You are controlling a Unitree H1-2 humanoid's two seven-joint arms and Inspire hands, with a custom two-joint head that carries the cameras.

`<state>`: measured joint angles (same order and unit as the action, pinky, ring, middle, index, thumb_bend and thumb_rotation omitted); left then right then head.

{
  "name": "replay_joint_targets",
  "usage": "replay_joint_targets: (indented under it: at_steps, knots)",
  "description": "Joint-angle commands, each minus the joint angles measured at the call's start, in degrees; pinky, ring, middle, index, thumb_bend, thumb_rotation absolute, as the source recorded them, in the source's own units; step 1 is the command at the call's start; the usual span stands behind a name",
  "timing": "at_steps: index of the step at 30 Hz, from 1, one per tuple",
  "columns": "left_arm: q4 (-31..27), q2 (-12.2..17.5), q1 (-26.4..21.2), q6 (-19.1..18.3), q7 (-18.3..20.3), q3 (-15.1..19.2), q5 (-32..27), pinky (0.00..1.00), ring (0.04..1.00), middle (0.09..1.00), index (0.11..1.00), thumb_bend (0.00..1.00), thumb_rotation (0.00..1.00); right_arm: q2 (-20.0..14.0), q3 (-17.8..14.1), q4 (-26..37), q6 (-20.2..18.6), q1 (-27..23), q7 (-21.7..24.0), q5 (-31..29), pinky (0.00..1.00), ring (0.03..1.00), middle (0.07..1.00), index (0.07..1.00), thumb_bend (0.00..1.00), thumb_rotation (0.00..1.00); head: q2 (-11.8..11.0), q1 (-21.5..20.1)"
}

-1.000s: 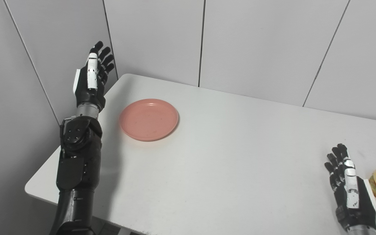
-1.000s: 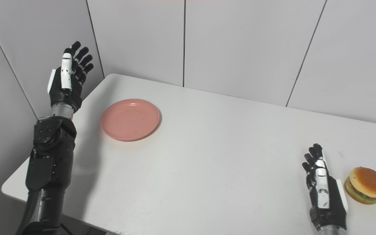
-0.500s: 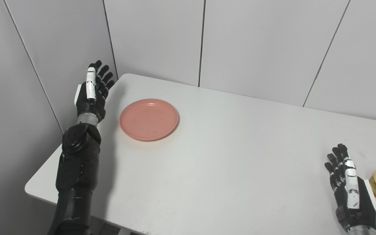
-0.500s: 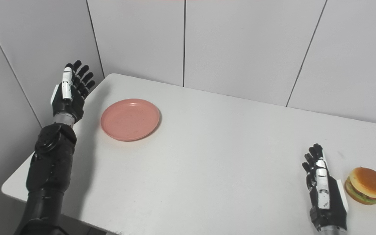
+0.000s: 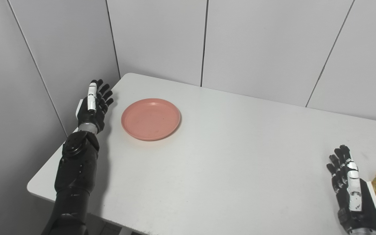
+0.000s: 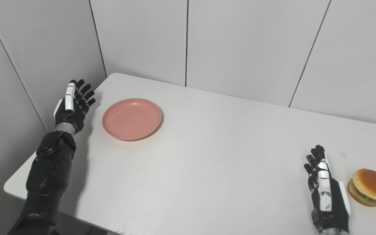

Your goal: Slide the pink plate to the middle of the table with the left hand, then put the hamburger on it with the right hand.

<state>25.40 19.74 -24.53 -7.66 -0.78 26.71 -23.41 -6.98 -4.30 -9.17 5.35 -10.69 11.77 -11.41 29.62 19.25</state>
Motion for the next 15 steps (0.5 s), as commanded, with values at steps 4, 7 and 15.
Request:
replay_joint_targets:
  at_steps: [4,7,15]
  knots:
    - [2.8,2.6,-4.1,3.3,2.0,-0.4,0.0,0.94,0.929,0.925,0.912,0.36,1.00,0.8,0.3,-1.9,1.1,2.2,0.4,-0.7,1.00,1.000,1.000,1.000,0.31,1.00,0.0,0.0]
    - [6.5,3.4,-4.4,4.6,4.3,-0.8,-0.1,0.96,0.941,0.937,0.923,0.38,1.00,1.0,0.3,-1.2,0.3,2.3,0.2,-0.8,1.00,1.000,1.000,1.000,0.31,1.00,0.2,0.0]
    - [7.9,1.9,-3.6,2.8,3.9,-1.3,-0.2,0.92,0.919,0.922,0.914,0.36,1.00,0.9,0.5,-0.6,0.0,2.6,0.0,-0.5,1.00,1.000,1.000,1.000,0.32,1.00,0.3,-0.2]
